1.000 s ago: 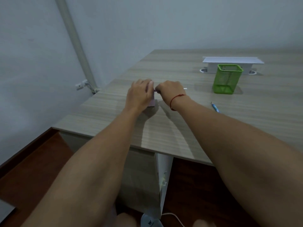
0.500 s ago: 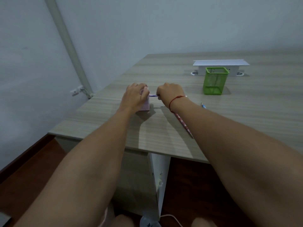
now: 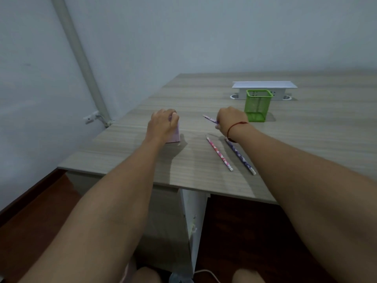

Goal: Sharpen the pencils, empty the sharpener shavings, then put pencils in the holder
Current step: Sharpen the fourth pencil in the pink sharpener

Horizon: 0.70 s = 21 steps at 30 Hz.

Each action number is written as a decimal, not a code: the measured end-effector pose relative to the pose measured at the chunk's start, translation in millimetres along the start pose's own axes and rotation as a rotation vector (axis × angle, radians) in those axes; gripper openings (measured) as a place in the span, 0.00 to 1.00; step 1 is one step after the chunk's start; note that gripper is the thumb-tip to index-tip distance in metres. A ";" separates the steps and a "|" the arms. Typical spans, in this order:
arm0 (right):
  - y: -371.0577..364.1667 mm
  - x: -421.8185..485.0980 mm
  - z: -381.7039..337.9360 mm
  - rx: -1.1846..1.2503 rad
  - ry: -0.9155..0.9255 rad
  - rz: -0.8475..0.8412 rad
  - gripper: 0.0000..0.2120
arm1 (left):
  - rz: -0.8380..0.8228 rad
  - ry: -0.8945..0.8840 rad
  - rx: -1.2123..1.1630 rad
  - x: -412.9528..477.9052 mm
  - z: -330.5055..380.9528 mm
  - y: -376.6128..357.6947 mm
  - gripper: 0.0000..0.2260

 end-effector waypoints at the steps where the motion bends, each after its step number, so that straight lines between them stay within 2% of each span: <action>1: 1.4 -2.3 3.9 0.011 -0.018 -0.007 0.14 | -0.012 0.002 -0.008 -1.5 0.5 0.5 0.22; 7: 3.0 -28.4 49.5 0.051 -0.175 -0.106 0.16 | 0.001 -0.014 -0.041 -16.2 6.7 8.2 0.15; 12: -6.6 -49.8 63.0 0.075 -0.224 -0.178 0.19 | 0.020 -0.024 -0.046 -27.6 10.7 12.4 0.16; 15: -6.6 -54.1 59.7 0.090 -0.233 -0.165 0.19 | 0.014 -0.033 -0.051 -33.3 11.1 15.4 0.15; 21: 3.8 -52.8 50.3 0.086 -0.205 -0.057 0.13 | -0.029 0.001 -0.104 -38.9 13.5 18.8 0.16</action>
Point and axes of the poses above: each hand's wrist, its own x-axis towards the middle knuckle, its own y-axis out of the back of the hand, z = x × y, the point moved 5 cm from there along x, towards the middle knuckle, and after that the axes turned 1 degree about x, right-handed, at the moved point
